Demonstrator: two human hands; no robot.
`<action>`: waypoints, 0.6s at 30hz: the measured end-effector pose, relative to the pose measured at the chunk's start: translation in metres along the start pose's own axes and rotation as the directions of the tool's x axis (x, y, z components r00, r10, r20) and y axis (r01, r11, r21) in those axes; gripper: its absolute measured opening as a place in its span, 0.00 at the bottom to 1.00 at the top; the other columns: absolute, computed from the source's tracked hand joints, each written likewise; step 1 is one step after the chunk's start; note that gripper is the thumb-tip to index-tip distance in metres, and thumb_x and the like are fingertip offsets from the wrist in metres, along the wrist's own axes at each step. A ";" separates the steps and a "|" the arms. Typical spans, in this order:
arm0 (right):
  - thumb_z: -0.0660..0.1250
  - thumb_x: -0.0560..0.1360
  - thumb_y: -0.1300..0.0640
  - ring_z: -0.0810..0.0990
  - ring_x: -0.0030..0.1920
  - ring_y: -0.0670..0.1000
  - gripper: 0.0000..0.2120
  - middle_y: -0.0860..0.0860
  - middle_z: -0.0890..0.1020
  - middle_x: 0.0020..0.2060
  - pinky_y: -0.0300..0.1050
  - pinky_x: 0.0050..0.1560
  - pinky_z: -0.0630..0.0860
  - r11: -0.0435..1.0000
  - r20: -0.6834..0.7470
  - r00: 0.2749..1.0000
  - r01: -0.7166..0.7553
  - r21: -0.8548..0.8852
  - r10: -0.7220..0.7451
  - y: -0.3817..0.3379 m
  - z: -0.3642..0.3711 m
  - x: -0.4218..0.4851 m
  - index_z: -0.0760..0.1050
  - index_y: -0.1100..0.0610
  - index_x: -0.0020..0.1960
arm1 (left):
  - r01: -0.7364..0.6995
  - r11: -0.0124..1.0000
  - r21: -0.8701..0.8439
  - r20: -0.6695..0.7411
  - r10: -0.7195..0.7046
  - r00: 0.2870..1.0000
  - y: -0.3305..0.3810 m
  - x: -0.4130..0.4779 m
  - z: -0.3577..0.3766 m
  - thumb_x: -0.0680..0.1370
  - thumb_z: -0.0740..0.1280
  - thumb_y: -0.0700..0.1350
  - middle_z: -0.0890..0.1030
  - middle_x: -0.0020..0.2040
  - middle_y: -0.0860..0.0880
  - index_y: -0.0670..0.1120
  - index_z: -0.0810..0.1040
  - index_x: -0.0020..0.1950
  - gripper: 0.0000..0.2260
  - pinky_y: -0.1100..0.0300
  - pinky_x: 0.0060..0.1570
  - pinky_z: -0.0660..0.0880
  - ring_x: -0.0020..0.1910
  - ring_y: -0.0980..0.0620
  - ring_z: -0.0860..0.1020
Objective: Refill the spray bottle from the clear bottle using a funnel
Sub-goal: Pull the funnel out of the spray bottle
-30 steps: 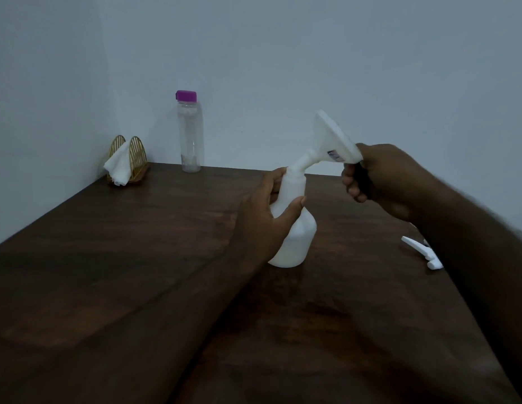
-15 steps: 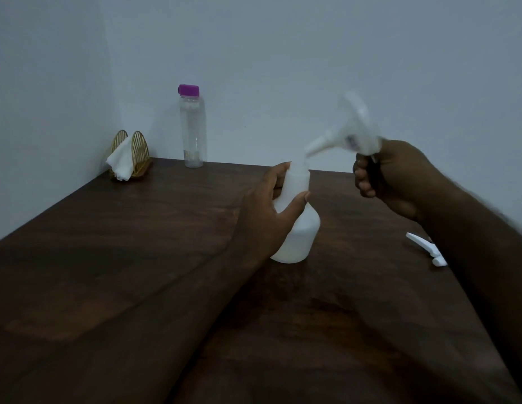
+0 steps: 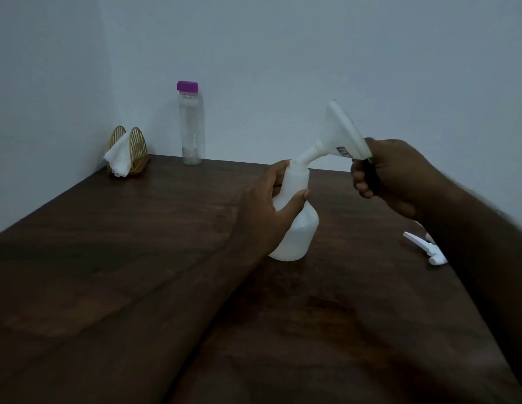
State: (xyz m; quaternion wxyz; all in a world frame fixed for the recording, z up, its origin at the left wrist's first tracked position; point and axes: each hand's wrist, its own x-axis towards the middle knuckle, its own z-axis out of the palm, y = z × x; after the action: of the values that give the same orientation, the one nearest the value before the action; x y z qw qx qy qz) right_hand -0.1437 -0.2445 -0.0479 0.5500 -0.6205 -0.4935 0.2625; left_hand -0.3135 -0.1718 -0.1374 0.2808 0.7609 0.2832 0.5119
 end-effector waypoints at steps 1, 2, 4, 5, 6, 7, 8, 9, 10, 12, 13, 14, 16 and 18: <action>0.58 0.80 0.57 0.69 0.25 0.49 0.14 0.51 0.72 0.24 0.40 0.25 0.65 0.999 -0.006 1.000 0.004 0.033 -0.004 -0.002 0.001 -0.001 0.73 0.59 0.38 | 0.001 1.000 -0.004 0.004 -0.001 1.000 -0.001 0.000 0.000 0.76 0.69 0.51 0.75 0.65 0.51 0.49 0.66 0.72 0.26 0.82 0.45 0.66 0.55 0.62 0.71; 0.58 0.80 0.57 0.68 0.24 0.49 0.14 0.50 0.71 0.24 0.40 0.24 0.65 0.999 -0.015 1.000 0.006 0.052 -0.005 -0.004 0.001 -0.003 0.73 0.58 0.38 | 0.002 1.000 -0.009 0.007 -0.002 1.000 -0.001 0.000 0.000 0.76 0.69 0.51 0.75 0.65 0.52 0.49 0.66 0.73 0.26 0.82 0.46 0.66 0.55 0.62 0.71; 0.60 0.80 0.54 0.68 0.25 0.49 0.13 0.49 0.71 0.24 0.41 0.25 0.64 0.997 -0.037 0.999 0.014 0.077 -0.011 -0.007 0.002 -0.005 0.74 0.60 0.41 | 0.000 1.000 -0.009 0.004 0.000 1.000 -0.002 0.001 0.001 0.77 0.69 0.51 0.74 0.62 0.55 0.51 0.64 0.74 0.27 0.83 0.45 0.66 0.55 0.63 0.71; 0.61 0.79 0.52 0.68 0.25 0.49 0.12 0.49 0.71 0.24 0.41 0.25 0.64 0.995 -0.047 0.999 0.020 0.099 -0.015 -0.009 0.003 -0.006 0.74 0.60 0.44 | 0.002 1.000 -0.005 0.007 -0.002 1.000 -0.002 0.001 0.000 0.77 0.69 0.51 0.73 0.60 0.57 0.51 0.63 0.74 0.28 0.83 0.44 0.65 0.54 0.63 0.71; 0.63 0.79 0.50 0.68 0.24 0.49 0.13 0.49 0.71 0.24 0.40 0.25 0.64 0.993 -0.057 0.998 0.031 0.118 -0.024 -0.010 0.005 -0.008 0.74 0.60 0.47 | 0.006 1.000 -0.006 0.012 -0.006 1.000 -0.002 0.000 -0.001 0.77 0.69 0.51 0.72 0.59 0.58 0.52 0.62 0.75 0.28 0.82 0.44 0.66 0.54 0.63 0.71; 0.64 0.78 0.49 0.67 0.24 0.48 0.13 0.49 0.70 0.24 0.40 0.25 0.64 0.991 -0.071 0.997 0.046 0.130 -0.037 -0.012 0.007 -0.009 0.75 0.60 0.47 | 0.008 1.000 -0.024 0.015 -0.008 1.000 -0.002 0.000 -0.002 0.77 0.69 0.51 0.73 0.60 0.58 0.51 0.62 0.74 0.28 0.80 0.47 0.67 0.54 0.62 0.72; 0.65 0.78 0.49 0.67 0.24 0.48 0.12 0.49 0.70 0.24 0.40 0.24 0.64 0.989 -0.090 0.995 0.066 0.133 -0.054 -0.014 0.010 -0.012 0.75 0.58 0.45 | 0.006 0.998 -0.066 0.006 -0.006 1.000 -0.004 0.000 -0.003 0.77 0.68 0.51 0.75 0.61 0.55 0.51 0.63 0.74 0.27 0.75 0.51 0.70 0.55 0.61 0.74; 0.65 0.78 0.49 0.67 0.24 0.48 0.12 0.49 0.70 0.24 0.39 0.24 0.64 0.987 -0.108 0.991 0.090 0.131 -0.076 -0.015 0.013 -0.014 0.75 0.57 0.43 | 0.007 0.992 -0.124 -0.022 -0.010 1.000 -0.005 0.000 -0.004 0.76 0.67 0.51 0.78 0.61 0.53 0.50 0.65 0.73 0.26 0.69 0.53 0.74 0.56 0.59 0.77; 0.65 0.78 0.49 0.67 0.24 0.48 0.13 0.49 0.70 0.23 0.39 0.24 0.64 0.985 -0.125 0.987 0.114 0.128 -0.098 -0.017 0.016 -0.016 0.75 0.57 0.42 | 0.012 0.983 -0.182 -0.064 -0.024 0.998 -0.005 0.000 -0.006 0.76 0.65 0.51 0.79 0.57 0.52 0.49 0.67 0.71 0.24 0.65 0.54 0.76 0.55 0.58 0.78; 0.65 0.79 0.48 0.68 0.24 0.48 0.15 0.48 0.71 0.23 0.40 0.24 0.66 0.981 -0.159 0.977 0.162 0.102 -0.145 -0.021 0.021 -0.020 0.74 0.58 0.41 | 0.015 0.966 -0.260 -0.159 -0.058 0.986 -0.004 0.001 -0.013 0.77 0.61 0.52 0.80 0.50 0.53 0.49 0.71 0.66 0.19 0.60 0.51 0.78 0.51 0.58 0.79; 0.65 0.79 0.47 0.69 0.24 0.48 0.17 0.49 0.72 0.24 0.40 0.24 0.67 0.978 -0.166 0.971 0.190 0.081 -0.175 -0.025 0.024 -0.022 0.73 0.58 0.39 | -0.001 0.960 -0.281 -0.207 -0.059 0.976 -0.004 0.002 -0.017 0.78 0.59 0.53 0.80 0.47 0.53 0.50 0.72 0.63 0.16 0.56 0.48 0.79 0.47 0.56 0.80; 0.65 0.79 0.46 0.69 0.24 0.48 0.18 0.49 0.73 0.24 0.40 0.24 0.67 0.974 -0.165 0.964 0.222 0.053 -0.211 -0.030 0.027 -0.024 0.71 0.57 0.36 | -0.027 0.953 -0.300 -0.251 -0.052 0.966 -0.004 0.003 -0.022 0.79 0.57 0.56 0.80 0.44 0.52 0.50 0.73 0.60 0.15 0.53 0.44 0.79 0.43 0.53 0.80; 0.65 0.79 0.45 0.71 0.23 0.48 0.20 0.50 0.74 0.24 0.40 0.24 0.68 0.954 -0.137 0.944 0.298 -0.036 -0.300 -0.040 0.035 -0.030 0.69 0.56 0.34 | -0.075 0.944 -0.322 -0.326 -0.036 0.945 -0.002 0.003 -0.030 0.78 0.54 0.60 0.79 0.40 0.51 0.52 0.73 0.56 0.17 0.50 0.36 0.77 0.35 0.49 0.79; 0.66 0.79 0.46 0.72 0.23 0.48 0.20 0.53 0.75 0.26 0.40 0.23 0.69 0.919 -0.088 0.922 0.360 -0.160 -0.376 -0.050 0.046 -0.035 0.70 0.60 0.37 | -0.114 0.935 -0.336 -0.380 -0.024 0.925 0.004 0.002 -0.037 0.77 0.52 0.61 0.79 0.39 0.49 0.51 0.73 0.55 0.18 0.54 0.31 0.74 0.31 0.48 0.77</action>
State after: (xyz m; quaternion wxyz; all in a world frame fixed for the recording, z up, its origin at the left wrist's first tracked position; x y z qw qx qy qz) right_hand -0.2128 -0.2617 -0.0199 0.5724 -0.5683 -0.5855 0.0818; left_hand -0.3466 -0.1680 -0.1217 0.3404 0.5918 0.2178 0.6975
